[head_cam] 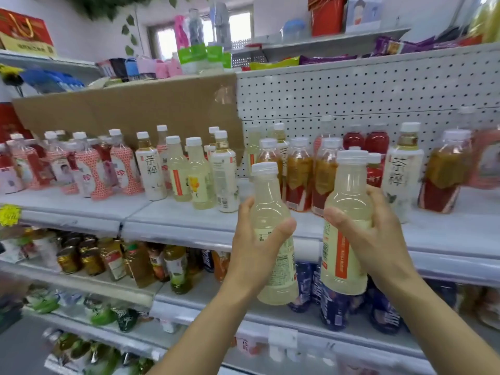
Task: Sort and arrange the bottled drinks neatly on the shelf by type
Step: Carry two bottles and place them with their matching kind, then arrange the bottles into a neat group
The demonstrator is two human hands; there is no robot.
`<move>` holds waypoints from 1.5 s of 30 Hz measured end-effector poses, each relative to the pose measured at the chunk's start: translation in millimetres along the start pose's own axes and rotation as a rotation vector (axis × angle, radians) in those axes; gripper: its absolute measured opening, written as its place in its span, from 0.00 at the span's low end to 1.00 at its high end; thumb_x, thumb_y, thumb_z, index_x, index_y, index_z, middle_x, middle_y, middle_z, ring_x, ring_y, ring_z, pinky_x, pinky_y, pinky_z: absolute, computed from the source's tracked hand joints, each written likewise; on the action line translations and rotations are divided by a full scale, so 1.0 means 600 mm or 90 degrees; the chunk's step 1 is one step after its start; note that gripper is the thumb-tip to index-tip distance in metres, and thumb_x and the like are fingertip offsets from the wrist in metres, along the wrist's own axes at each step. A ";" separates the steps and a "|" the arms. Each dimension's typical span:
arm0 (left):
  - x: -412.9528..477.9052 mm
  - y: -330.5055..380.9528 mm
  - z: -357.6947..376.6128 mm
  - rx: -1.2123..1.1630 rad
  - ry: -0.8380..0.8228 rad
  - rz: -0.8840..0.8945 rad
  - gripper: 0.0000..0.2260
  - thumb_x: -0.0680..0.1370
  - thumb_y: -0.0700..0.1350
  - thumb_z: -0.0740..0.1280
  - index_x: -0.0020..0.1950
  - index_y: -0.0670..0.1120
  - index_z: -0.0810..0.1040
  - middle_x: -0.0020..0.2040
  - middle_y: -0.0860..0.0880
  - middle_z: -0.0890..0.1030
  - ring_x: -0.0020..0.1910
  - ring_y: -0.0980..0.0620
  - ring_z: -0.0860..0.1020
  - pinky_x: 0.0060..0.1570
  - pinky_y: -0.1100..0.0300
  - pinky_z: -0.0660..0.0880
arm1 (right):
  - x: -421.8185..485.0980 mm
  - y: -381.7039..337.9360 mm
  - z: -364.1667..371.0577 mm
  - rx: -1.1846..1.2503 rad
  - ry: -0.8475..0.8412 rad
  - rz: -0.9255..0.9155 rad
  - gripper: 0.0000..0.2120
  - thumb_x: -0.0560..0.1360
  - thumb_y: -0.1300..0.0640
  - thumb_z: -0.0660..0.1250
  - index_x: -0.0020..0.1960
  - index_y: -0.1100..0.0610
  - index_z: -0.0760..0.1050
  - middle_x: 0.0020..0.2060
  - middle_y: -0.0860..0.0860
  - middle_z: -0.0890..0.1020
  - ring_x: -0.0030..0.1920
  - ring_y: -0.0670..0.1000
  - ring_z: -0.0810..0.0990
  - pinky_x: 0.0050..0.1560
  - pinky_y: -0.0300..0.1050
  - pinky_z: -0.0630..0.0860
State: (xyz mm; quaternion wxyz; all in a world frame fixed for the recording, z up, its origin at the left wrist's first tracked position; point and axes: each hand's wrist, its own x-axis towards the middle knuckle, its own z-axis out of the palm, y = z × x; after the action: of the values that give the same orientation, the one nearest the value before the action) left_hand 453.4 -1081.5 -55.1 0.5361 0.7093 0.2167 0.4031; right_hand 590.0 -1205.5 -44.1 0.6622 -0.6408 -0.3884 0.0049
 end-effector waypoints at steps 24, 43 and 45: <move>0.243 -0.092 -0.227 -0.040 0.086 0.090 0.32 0.70 0.58 0.72 0.69 0.66 0.60 0.59 0.70 0.73 0.56 0.76 0.72 0.52 0.70 0.69 | 0.162 0.045 0.321 -0.041 0.034 -0.025 0.29 0.71 0.45 0.74 0.66 0.42 0.62 0.56 0.40 0.78 0.54 0.36 0.78 0.52 0.36 0.74; 0.298 -0.126 -0.281 -0.104 -0.050 0.127 0.36 0.68 0.55 0.73 0.72 0.57 0.61 0.62 0.61 0.76 0.56 0.69 0.76 0.48 0.77 0.74 | 0.136 0.084 0.394 -0.399 0.146 0.079 0.25 0.74 0.49 0.73 0.63 0.48 0.60 0.57 0.46 0.68 0.51 0.46 0.77 0.50 0.46 0.80; 0.300 -0.130 -0.280 -0.093 -0.053 0.125 0.38 0.68 0.56 0.73 0.74 0.56 0.60 0.65 0.59 0.75 0.59 0.66 0.76 0.54 0.70 0.77 | 0.147 0.090 0.397 -0.409 0.158 0.080 0.24 0.74 0.49 0.73 0.59 0.48 0.60 0.56 0.47 0.68 0.49 0.48 0.78 0.49 0.49 0.81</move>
State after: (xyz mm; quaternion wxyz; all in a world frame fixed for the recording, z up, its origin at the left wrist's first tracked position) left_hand 432.5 -824.3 -50.4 0.5527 0.7023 0.0935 0.4387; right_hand 554.1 -950.0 -74.8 0.4671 -0.8349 -0.2466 -0.1550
